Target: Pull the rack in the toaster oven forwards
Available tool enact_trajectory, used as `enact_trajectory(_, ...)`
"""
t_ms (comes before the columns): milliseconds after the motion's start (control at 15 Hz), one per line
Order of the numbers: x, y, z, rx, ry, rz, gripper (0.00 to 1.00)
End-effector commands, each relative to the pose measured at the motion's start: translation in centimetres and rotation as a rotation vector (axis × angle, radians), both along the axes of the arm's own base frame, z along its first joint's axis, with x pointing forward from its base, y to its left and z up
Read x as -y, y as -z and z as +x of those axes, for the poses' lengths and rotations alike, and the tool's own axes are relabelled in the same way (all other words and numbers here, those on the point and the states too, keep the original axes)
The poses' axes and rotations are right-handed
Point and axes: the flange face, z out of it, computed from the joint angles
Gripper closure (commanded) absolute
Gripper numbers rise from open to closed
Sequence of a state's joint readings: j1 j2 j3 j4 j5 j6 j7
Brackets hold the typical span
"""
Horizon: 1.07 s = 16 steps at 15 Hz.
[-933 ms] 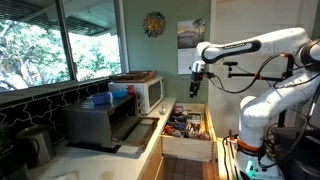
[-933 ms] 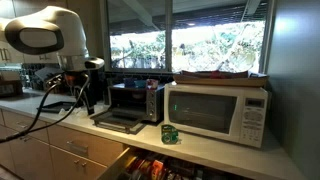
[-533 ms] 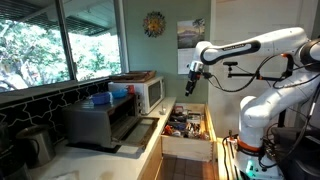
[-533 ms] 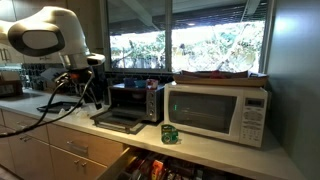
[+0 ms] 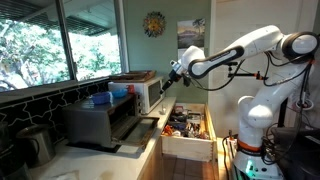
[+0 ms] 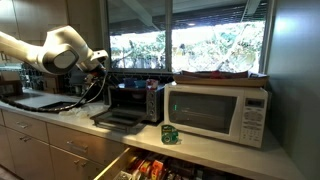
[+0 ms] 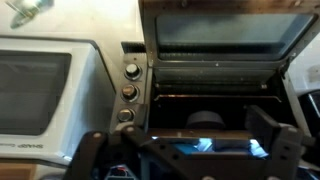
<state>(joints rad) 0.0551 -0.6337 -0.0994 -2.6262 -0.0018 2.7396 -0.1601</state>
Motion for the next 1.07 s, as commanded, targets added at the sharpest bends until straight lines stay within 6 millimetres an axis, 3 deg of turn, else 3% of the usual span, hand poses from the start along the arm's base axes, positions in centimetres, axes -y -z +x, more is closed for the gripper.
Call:
enact_trajectory(0,-3.1,5.0,2.6,0.061,-0.055,0.095,0.00)
enact_trajectory(67,-3.8,5.8,2.7,0.059,-0.069,0.145,0.00)
enact_trajectory(133,-3.1,3.2,2.0,0.064,-0.044,0.088,0.00)
enact_trajectory(267,-4.1,5.5,2.8,0.053,-0.064,0.125,0.00)
enact_trajectory(400,-4.1,6.0,3.0,0.047,-0.064,0.132,0.00)
enact_trajectory(533,-4.7,8.8,3.7,0.094,-0.041,0.077,0.00)
enact_trajectory(800,-6.4,12.4,4.3,0.228,-0.053,0.012,0.00)
enact_trajectory(1000,-5.6,14.4,4.7,0.336,0.011,-0.048,0.00)
